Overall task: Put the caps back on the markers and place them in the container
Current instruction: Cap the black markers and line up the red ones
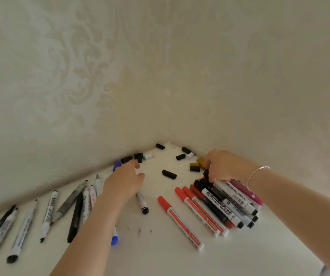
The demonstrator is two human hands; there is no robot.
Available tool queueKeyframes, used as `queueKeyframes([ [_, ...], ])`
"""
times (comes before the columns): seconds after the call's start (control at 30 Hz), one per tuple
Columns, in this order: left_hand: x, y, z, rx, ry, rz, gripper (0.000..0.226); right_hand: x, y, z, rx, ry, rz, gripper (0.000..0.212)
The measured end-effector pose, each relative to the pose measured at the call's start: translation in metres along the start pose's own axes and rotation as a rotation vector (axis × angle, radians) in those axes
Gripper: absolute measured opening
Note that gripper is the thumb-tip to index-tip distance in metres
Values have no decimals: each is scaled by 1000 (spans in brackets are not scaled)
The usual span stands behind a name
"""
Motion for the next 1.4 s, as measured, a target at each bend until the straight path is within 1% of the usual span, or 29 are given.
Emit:
queueKeyframes([
  [0.1,-7,-6,-4,47,-63,70,46,-3,-1,-2,23,32,-77,32],
  [0.2,-14,-9,-7,65,-104,85,50,-4,2,-1,23,54,-72,35],
  [0.3,-18,-10,-6,56,-95,120,48,-5,7,3,11,58,-64,37],
  [0.4,-18,-7,-4,36,-76,158,42,-2,9,10,7,96,-34,33],
  [0.53,-21,-1,-4,30,-90,168,37,9,6,26,-20,221,27,25],
  [0.6,-24,-1,-5,50,-102,148,39,12,-3,36,4,279,40,27],
  [0.63,-26,-1,-5,63,-104,135,40,11,-8,41,25,284,27,29],
  [0.8,-34,1,-7,84,-57,73,41,-4,-32,59,63,266,-198,30],
  [0.93,-34,6,-6,69,-10,66,37,-10,-35,69,65,263,-282,32],
  [1.0,-31,8,-4,57,7,-18,32,-11,-34,71,69,268,-292,30],
  [1.07,-23,11,-3,21,54,-164,23,-7,-33,75,72,300,-270,30],
  [1.1,-17,14,-4,-18,93,-230,15,1,-33,76,71,356,-183,30],
  [1.13,-10,17,-4,-55,136,-284,10,14,-33,76,61,434,-4,28],
  [1.2,0,21,-5,-109,211,-399,8,40,-28,69,21,560,577,23],
  [1.23,4,21,-5,-131,233,-456,9,49,-29,64,24,571,877,20],
  [1.27,6,22,-5,-152,248,-490,10,56,-34,61,49,540,1131,17],
  [1.3,7,22,-5,-168,257,-497,12,60,-42,58,89,488,1312,15],
  [1.33,8,22,-6,-177,269,-496,15,64,-50,55,130,437,1414,14],
  [1.4,11,19,-7,-192,291,-516,21,66,-65,51,185,362,1472,14],
])
Point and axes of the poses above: each hand's wrist, its own z-axis towards the middle knuckle, its own x-axis out of the back of the hand, y = z × x, the point moved 8 cm from there along z, towards the middle knuckle, and after that the axes turned 15 degrees about -z, right-handed, at the moved point
